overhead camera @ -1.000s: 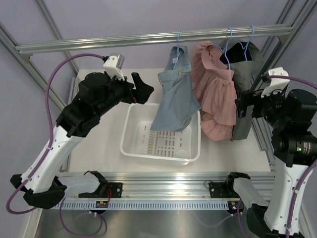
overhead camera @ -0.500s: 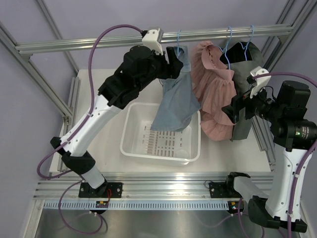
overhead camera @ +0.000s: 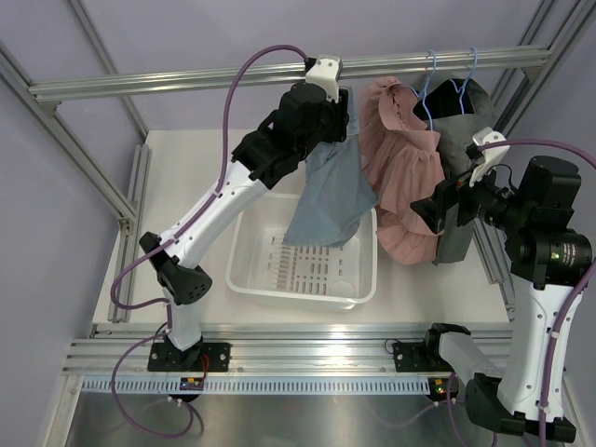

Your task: Remove the skirt from the hanger

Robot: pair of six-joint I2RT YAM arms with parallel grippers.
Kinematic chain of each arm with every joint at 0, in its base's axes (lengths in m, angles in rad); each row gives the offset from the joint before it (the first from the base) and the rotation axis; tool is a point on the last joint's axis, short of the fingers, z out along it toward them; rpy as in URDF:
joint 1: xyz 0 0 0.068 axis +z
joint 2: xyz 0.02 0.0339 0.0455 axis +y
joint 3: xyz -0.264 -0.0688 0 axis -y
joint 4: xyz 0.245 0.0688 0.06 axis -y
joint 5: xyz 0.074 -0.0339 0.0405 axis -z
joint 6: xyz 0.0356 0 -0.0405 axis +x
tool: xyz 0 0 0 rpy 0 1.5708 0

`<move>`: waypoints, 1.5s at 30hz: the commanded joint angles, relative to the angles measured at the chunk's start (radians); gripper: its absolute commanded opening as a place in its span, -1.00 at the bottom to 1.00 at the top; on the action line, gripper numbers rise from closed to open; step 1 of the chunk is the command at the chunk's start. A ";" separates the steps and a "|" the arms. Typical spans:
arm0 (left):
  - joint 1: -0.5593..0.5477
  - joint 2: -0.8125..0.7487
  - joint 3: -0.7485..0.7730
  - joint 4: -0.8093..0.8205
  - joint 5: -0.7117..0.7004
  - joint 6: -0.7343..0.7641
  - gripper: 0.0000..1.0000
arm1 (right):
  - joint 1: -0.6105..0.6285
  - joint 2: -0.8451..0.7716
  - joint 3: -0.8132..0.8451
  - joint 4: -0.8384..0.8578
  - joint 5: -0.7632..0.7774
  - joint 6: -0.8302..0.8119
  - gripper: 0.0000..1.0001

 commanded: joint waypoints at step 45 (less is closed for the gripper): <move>0.017 -0.449 -0.227 0.010 0.358 -0.044 -1.00 | 0.361 0.294 0.310 0.235 0.237 0.477 0.55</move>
